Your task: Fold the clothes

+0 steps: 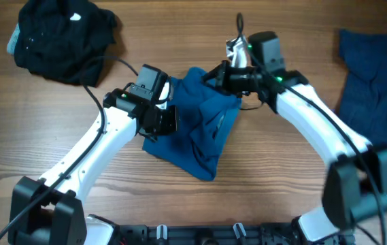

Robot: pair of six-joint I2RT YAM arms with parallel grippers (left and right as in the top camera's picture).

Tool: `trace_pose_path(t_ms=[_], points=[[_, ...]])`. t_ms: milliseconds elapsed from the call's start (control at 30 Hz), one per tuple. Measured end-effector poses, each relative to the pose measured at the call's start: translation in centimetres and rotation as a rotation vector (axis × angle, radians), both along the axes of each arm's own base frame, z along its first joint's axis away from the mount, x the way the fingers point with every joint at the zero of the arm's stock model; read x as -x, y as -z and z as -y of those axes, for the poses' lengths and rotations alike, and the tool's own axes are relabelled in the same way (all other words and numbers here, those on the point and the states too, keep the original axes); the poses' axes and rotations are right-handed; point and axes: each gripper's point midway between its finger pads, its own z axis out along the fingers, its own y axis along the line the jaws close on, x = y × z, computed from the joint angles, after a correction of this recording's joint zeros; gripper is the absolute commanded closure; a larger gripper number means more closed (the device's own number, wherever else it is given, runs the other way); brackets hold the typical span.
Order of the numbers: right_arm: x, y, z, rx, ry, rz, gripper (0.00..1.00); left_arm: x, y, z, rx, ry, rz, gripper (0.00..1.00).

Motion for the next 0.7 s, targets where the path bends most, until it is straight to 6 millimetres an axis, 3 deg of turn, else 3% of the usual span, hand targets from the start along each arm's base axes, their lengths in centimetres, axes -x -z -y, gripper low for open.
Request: trace_pose_path(t_ms=[167, 300, 467, 700], points=[[-0.9, 4.3, -0.6, 0.028, 0.003, -0.106, 0.96, 0.6, 3.1, -0.5, -0.012, -0.079, -0.043, 0.96], [-1.6, 5.2, -1.7, 0.054, -0.003, -0.104, 0.96, 0.9, 5.4, -0.3, 0.010, -0.102, -0.068, 0.96], [-0.9, 6.0, -2.8, 0.114, -0.007, -0.103, 0.96, 0.5, 5.5, 0.4, 0.044, -0.109, -0.056, 0.96], [-0.4, 9.5, -3.2, 0.187, -0.004, -0.150, 0.95, 0.6, 7.5, 0.6, 0.044, -0.128, -0.114, 0.96]])
